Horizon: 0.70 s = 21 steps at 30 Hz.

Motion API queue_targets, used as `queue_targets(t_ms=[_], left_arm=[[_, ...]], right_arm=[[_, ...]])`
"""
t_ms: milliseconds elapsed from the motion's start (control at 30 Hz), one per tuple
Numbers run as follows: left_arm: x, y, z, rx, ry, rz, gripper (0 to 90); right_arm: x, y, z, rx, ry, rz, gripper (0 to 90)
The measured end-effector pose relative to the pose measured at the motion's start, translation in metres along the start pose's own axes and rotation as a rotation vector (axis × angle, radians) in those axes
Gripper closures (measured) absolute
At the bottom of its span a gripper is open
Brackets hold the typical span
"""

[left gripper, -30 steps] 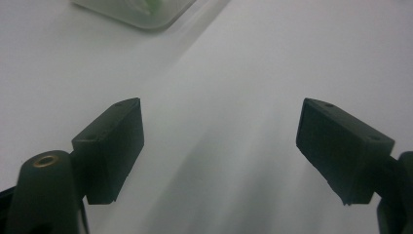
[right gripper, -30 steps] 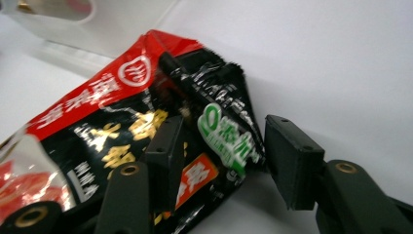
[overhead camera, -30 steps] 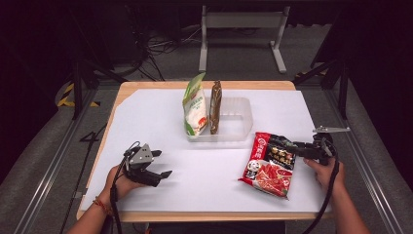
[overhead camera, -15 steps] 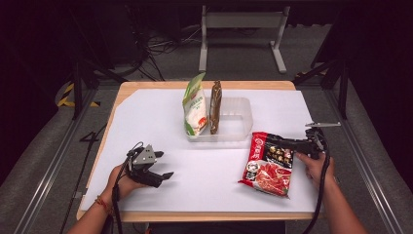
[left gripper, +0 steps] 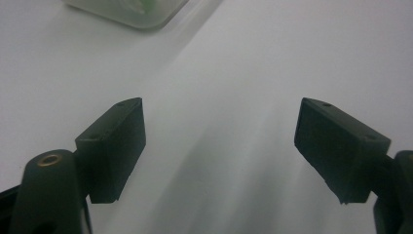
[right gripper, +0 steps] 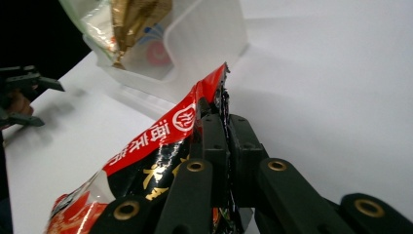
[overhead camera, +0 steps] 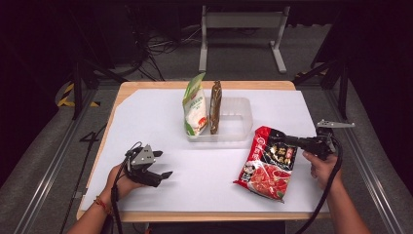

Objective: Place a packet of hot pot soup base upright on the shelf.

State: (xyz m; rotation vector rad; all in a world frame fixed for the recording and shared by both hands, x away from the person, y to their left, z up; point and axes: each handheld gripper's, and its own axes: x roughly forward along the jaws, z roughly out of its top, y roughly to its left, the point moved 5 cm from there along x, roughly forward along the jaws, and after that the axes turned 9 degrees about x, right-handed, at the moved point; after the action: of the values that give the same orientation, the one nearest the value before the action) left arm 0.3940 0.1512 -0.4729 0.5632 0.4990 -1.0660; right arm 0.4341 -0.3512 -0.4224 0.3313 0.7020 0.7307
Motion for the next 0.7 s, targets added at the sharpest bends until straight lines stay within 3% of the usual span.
queue_targets(t_ms=[233, 400, 700], left_arm=[[-0.003, 0.004, -0.001, -0.019, -0.013, 0.01, 19.8], [-0.006, 0.007, 0.0, -0.028, -0.036, 0.018, 20.0], [-0.006, 0.011, -0.001, -0.034, -0.045, 0.017, 20.0]], right_arm=[[-0.013, 0.023, 0.005, -0.063, -0.04, 0.012, 88.6], [-0.021, 0.053, 0.014, -0.116, -0.078, 0.025, 88.8], [-0.027, 0.081, 0.022, -0.187, -0.135, 0.007, 89.0]])
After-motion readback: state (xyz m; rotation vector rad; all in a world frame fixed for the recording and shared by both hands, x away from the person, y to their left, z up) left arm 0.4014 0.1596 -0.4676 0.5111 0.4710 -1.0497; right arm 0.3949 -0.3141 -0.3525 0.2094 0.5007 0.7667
